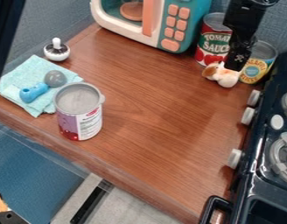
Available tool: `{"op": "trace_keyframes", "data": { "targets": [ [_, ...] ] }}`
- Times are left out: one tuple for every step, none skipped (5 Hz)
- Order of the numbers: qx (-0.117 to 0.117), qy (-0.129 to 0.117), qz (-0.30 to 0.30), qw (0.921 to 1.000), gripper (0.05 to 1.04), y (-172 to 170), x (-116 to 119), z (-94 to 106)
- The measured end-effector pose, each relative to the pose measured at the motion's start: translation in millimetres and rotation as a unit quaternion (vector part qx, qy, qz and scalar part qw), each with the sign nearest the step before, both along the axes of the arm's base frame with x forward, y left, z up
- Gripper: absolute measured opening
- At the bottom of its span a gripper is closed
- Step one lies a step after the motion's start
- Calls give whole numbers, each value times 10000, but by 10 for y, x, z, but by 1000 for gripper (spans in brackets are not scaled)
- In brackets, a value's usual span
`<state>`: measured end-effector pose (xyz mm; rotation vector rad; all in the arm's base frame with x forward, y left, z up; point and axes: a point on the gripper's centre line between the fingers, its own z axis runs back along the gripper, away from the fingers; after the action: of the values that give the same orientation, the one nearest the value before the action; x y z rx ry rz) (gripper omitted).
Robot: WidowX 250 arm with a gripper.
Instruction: Move the blue object below the stuffed toy
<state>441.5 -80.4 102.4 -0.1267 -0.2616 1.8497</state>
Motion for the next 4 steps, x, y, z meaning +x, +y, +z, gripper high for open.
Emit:
{"op": "trace_keyframes", "data": {
  "targets": [
    [12,230,26,9997,1001,-6,-25,-208],
    [-176,381,269,9988,1001,79,-97,-382],
    [-324,188,727,9967,1001,349,-146,-295],
    [-440,-74,1135,9925,1001,514,-301,-159]
  ]
}}
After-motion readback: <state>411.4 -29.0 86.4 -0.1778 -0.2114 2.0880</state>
